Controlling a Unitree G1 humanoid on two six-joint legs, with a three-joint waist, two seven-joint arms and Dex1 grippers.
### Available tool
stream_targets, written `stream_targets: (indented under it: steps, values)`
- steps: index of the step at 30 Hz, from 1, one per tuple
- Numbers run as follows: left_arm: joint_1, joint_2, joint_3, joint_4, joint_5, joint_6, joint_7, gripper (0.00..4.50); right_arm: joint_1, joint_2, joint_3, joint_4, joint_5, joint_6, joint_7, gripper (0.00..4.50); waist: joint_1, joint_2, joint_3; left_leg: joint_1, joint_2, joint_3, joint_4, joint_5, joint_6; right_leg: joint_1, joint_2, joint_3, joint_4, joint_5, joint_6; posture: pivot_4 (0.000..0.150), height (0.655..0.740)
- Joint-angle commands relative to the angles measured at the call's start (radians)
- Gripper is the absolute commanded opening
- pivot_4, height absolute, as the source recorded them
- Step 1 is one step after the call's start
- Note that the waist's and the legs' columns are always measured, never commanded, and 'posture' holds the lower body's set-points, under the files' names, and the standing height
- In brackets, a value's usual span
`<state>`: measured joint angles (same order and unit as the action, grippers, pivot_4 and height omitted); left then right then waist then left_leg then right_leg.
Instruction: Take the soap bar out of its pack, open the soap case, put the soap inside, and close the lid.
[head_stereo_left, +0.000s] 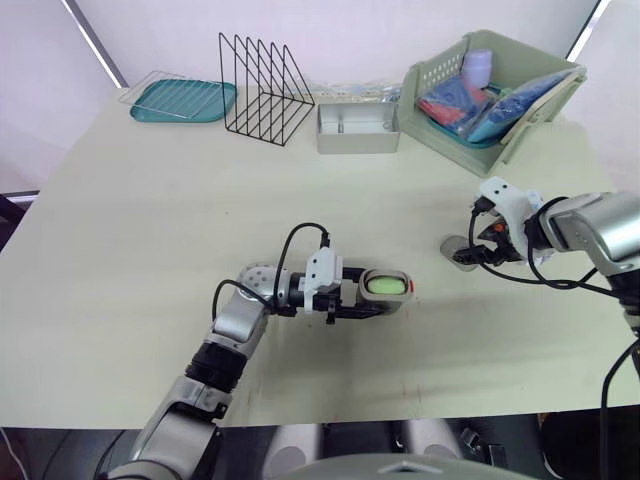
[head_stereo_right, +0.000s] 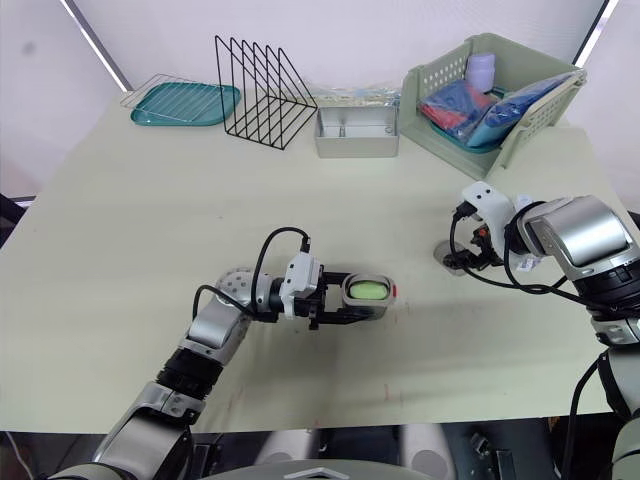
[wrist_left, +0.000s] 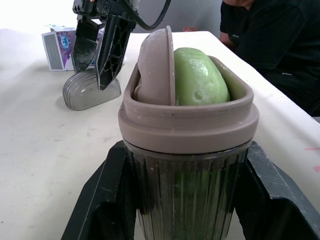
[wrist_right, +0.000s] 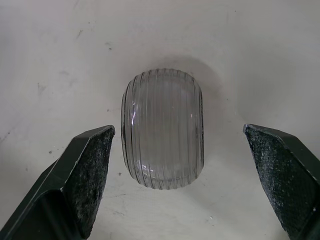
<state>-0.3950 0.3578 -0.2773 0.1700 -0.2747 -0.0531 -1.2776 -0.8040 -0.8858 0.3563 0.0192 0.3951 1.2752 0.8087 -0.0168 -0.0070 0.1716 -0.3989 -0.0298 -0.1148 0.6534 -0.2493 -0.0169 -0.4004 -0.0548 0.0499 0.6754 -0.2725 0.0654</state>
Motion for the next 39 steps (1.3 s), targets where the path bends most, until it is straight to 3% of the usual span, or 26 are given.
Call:
stream_targets:
  steps: [1, 8, 13, 14, 25, 31, 39]
  values:
    - [-0.006, -0.004, 0.008, -0.030, -0.009, -0.009, 0.009, 2.03, -0.019, 0.001, -0.005, -0.006, -0.020, -0.022, 0.014, 4.36, 0.000, 0.000, 0.000, 0.000, 0.000, 0.000, 0.000, 0.000, 0.000, 0.000, 0.000, 0.000, 0.000, 0.000, 0.000, 0.150, 0.7400]
    - [-0.009, -0.005, 0.009, -0.029, -0.008, -0.005, 0.024, 2.03, -0.020, 0.022, -0.005, 0.001, -0.033, -0.023, 0.026, 4.36, -0.001, 0.000, 0.000, 0.000, 0.000, 0.000, 0.000, 0.000, 0.000, 0.000, 0.000, 0.000, 0.000, 0.000, 0.000, 0.150, 0.7400]
    - [-0.005, -0.006, 0.006, -0.031, -0.008, -0.003, 0.028, 2.03, -0.019, 0.034, -0.011, 0.003, -0.041, -0.019, 0.032, 2.18, -0.001, 0.000, 0.000, 0.000, 0.000, 0.000, 0.000, 0.000, 0.000, 0.000, 0.000, 0.000, 0.000, 0.000, 0.000, 0.150, 0.7400]
    - [-0.004, -0.005, 0.005, -0.032, -0.009, -0.001, 0.028, 2.03, -0.020, 0.035, -0.013, 0.002, -0.040, -0.018, 0.034, 1.91, -0.001, 0.000, 0.000, 0.000, 0.000, 0.000, 0.000, 0.000, 0.000, 0.000, 0.000, 0.000, 0.000, 0.000, 0.000, 0.150, 0.7400]
    - [0.002, 0.002, 0.003, -0.038, -0.008, 0.007, 0.032, 2.03, -0.046, 0.004, -0.014, -0.011, -0.044, -0.093, 0.124, 1.91, -0.002, 0.000, 0.000, 0.000, 0.000, 0.000, 0.000, 0.000, 0.000, 0.000, 0.000, 0.000, 0.000, 0.000, 0.000, 0.150, 0.7400]
    - [-0.005, 0.000, 0.003, -0.023, -0.005, 0.000, 0.031, 2.03, -0.090, -0.082, -0.032, -0.174, 0.065, -0.205, 0.401, 1.91, -0.004, 0.000, 0.000, 0.000, 0.000, 0.000, 0.000, 0.000, 0.000, 0.000, 0.000, 0.000, 0.000, 0.000, 0.000, 0.150, 0.7400]
    - [-0.020, -0.006, 0.006, 0.001, -0.001, -0.008, 0.032, 2.03, -0.078, -0.030, -0.044, -0.343, 0.138, -0.223, 0.435, 1.91, 0.001, 0.000, 0.000, 0.000, 0.000, -0.001, 0.000, 0.000, 0.000, 0.000, 0.000, -0.001, 0.000, 0.000, 0.000, 0.150, 0.7400]
